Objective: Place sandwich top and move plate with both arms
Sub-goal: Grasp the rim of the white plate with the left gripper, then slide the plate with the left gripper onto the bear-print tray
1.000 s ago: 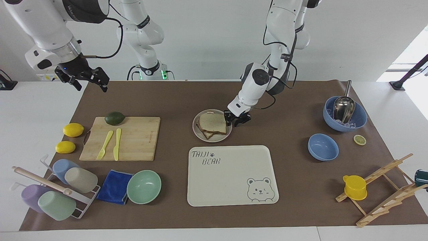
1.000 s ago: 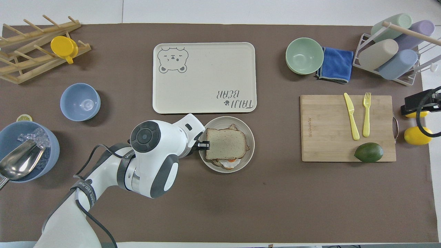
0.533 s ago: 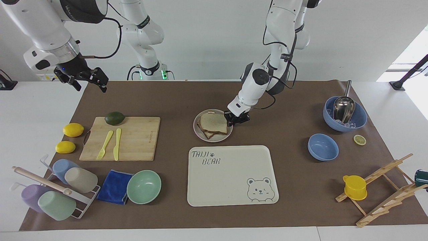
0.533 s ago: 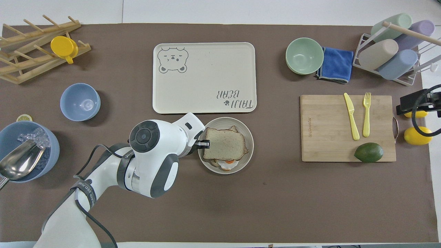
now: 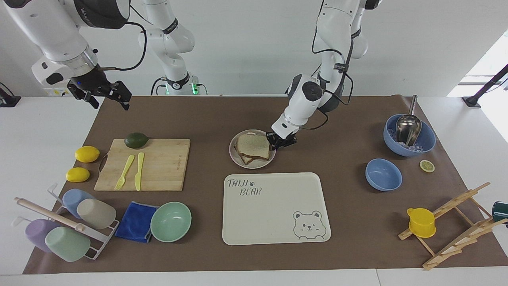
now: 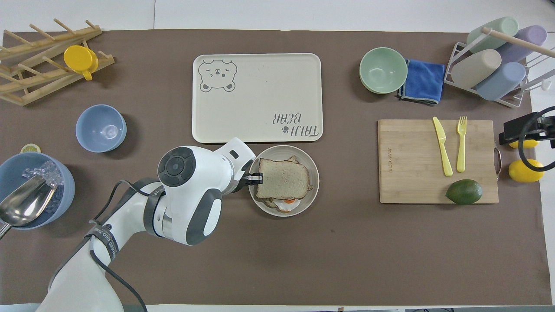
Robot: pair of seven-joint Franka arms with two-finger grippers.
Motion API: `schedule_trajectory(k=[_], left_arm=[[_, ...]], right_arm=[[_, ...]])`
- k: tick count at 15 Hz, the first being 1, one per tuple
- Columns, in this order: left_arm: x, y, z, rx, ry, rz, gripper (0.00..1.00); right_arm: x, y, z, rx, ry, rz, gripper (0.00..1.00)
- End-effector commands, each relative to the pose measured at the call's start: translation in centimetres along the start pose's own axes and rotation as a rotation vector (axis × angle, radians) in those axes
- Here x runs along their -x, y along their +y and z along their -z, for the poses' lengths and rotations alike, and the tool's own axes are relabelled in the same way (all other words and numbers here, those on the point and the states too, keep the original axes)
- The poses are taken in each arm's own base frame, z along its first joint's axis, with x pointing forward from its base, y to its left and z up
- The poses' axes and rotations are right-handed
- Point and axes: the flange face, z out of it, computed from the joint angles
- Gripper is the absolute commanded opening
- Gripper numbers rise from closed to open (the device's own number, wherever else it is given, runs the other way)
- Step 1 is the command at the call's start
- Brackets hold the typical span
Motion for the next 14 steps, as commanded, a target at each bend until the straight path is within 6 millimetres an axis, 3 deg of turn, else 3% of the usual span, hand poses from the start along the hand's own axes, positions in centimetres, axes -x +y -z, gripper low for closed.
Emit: schedule_trajectory(k=[1,5,10,12,14], left_arm=[[-2.2,-0.5,4.2,0.036,-0.032,0.034,0.0],[-5.0,-0.8,9.5,0.088,-0.052,0.071,0.0],[-10.6,-1.8,13.8,0.143,0.024,0.12,0.0],[-13.6,-1.9,14.7,0.158,0.02,0.124,0.0],[-16.1,-2.6,14.3,0.156,0.009,0.142,0.0]], right_arm=[[0.1,0.1,-0.1,-0.017,-0.015,0.005,1.0],[0.1,0.0,-0.1,-0.017,-0.015,0.008,1.0],[0.1,0.0,-0.1,-0.019,-0.015,0.008,1.0],[0.1,0.0,-0.1,-0.017,-0.015,0.008,1.0],[0.1,0.1,-0.1,-0.017,-0.015,0.006,1.0]])
